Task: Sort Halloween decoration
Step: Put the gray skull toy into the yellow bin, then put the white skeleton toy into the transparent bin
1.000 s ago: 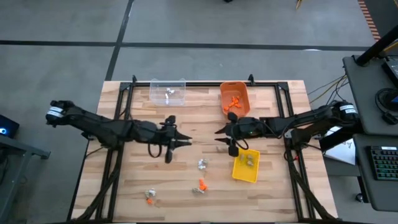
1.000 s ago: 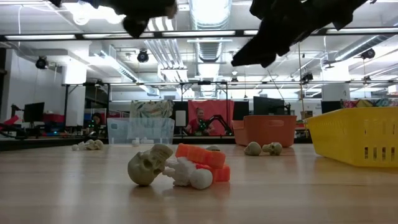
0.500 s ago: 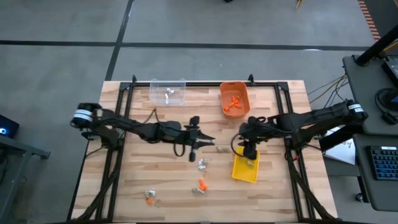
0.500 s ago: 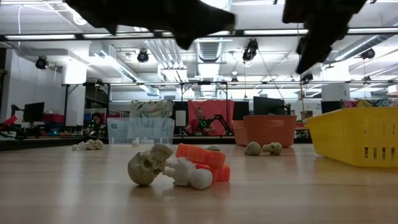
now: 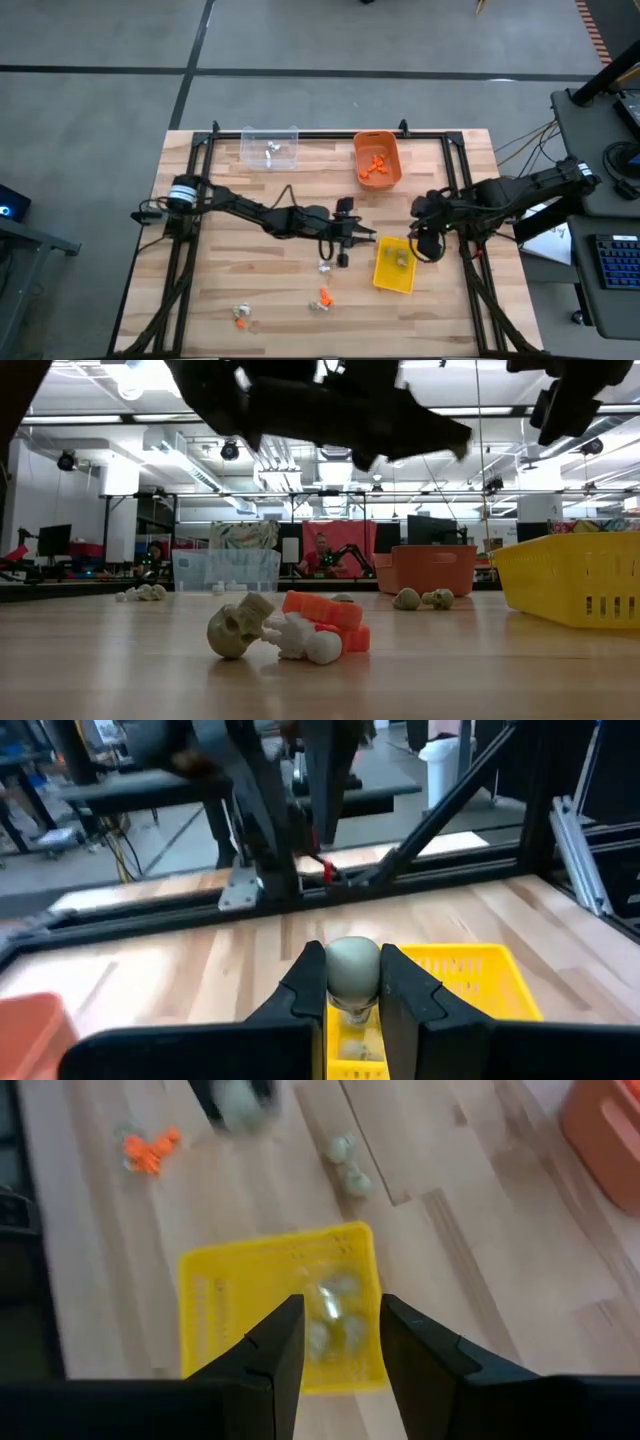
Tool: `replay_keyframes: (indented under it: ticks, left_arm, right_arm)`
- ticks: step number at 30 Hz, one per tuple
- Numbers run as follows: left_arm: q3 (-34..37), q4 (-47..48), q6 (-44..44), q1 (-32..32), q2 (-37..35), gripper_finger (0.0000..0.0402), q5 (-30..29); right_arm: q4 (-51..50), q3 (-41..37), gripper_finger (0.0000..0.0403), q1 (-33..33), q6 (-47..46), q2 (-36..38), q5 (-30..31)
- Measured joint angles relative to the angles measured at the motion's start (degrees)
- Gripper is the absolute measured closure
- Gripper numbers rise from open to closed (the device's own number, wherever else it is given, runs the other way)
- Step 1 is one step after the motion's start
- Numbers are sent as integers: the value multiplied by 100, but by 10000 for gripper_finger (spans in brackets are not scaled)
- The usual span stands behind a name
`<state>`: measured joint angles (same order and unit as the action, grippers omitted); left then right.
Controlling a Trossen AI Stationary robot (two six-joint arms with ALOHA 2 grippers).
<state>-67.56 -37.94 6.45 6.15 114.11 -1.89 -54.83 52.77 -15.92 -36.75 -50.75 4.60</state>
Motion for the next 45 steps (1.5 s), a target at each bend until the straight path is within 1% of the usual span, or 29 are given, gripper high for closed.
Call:
replay_keyframes:
  ticks: [6,9,15,19,27,30,32,33,35,37,38,40,43,45]
  left_arm:
    - [-672,-52,-244,7,749,377,26]
    - [-938,-41,-315,4,1048,371,172]
    - [-1155,-47,-694,-54,1254,356,629]
    - [-1126,-42,-756,-84,1261,327,749]
    - [-1122,-38,-956,-81,1250,242,950]
    - [-1122,-38,-1003,-92,1249,221,1073]
    - [-1121,8,-1031,-96,1217,215,1145]
    - [-1114,111,-1050,-102,1171,213,1150]
    - [-1105,437,-1004,-117,1003,213,1149]
    - [-1105,1015,-770,-135,740,212,1127]
    - [-1105,1381,-600,-142,593,212,1009]
    - [-1105,2323,-248,-143,257,212,554]
    - [-1040,3743,126,-126,-248,212,-287]
    - [-906,4369,195,-120,-610,212,-728]
  right_arm:
    - [151,-2,282,2,97,-4,23]
    - [242,-2,282,2,266,-70,103]
    - [385,-4,282,2,441,-255,152]
    - [472,-7,282,2,463,-343,153]
    - [644,-7,282,4,600,-434,154]
    - [633,-7,282,4,605,-456,153]
    - [632,-7,282,6,606,-458,159]
    - [636,-7,282,6,595,-458,194]
    - [636,-7,282,4,403,-458,472]
    - [630,-7,282,6,73,-458,833]
    - [629,-7,282,7,-80,-458,971]
    - [625,-7,282,11,-295,-458,1106]
    - [638,-7,282,9,-376,-482,1106]
    - [690,-7,282,10,-379,-546,1139]
